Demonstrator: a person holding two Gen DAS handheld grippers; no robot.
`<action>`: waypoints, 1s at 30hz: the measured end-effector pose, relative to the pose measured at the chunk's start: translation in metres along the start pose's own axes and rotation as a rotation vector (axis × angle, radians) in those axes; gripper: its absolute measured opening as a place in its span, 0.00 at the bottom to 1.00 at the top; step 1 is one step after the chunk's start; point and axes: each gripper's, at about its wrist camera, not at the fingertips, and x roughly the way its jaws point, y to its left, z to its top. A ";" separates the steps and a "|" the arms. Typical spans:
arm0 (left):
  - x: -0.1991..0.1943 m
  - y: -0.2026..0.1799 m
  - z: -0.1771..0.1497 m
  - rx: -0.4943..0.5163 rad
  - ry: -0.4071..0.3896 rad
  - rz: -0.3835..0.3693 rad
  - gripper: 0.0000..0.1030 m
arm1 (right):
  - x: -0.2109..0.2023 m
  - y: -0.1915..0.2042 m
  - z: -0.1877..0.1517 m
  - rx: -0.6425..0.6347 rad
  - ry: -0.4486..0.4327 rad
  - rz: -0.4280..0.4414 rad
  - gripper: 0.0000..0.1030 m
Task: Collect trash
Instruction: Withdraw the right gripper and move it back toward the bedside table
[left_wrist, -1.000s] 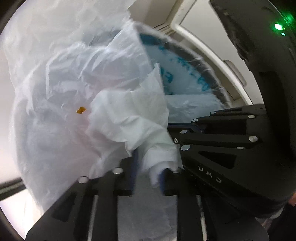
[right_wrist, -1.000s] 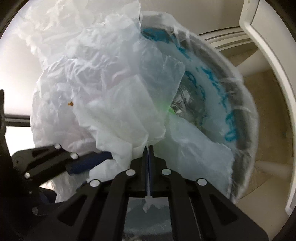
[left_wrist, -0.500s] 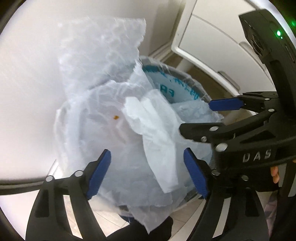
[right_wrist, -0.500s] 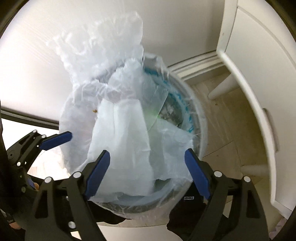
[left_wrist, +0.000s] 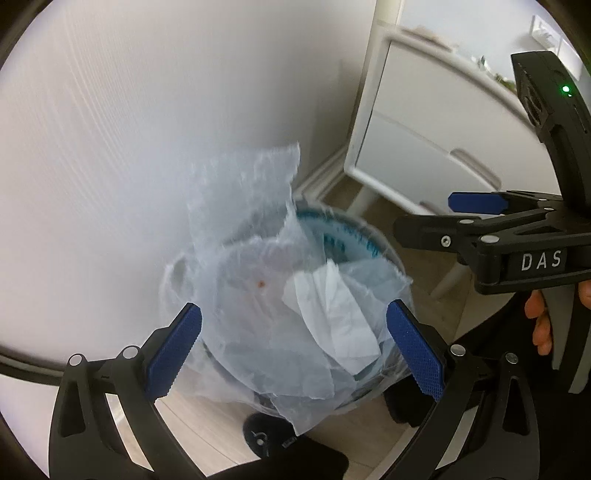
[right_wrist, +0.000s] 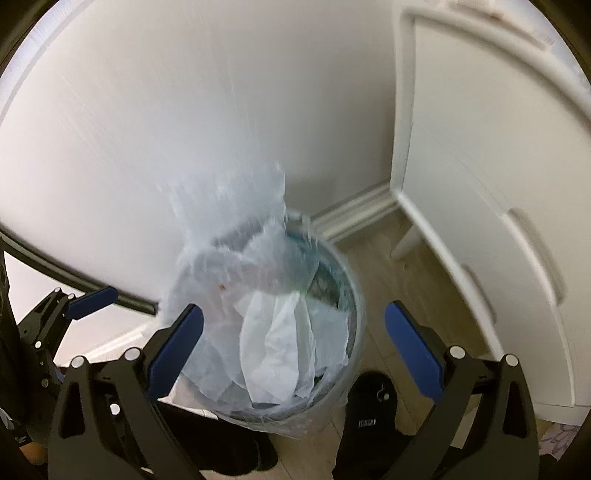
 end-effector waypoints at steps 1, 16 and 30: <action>-0.009 0.000 0.003 0.000 -0.015 0.005 0.94 | -0.011 0.001 0.001 0.005 -0.029 0.002 0.93; -0.092 -0.029 0.042 -0.048 -0.200 -0.040 0.94 | -0.139 -0.024 0.023 0.046 -0.277 -0.033 0.93; -0.131 -0.108 0.102 0.100 -0.311 -0.185 0.94 | -0.236 -0.092 0.025 0.161 -0.439 -0.113 0.93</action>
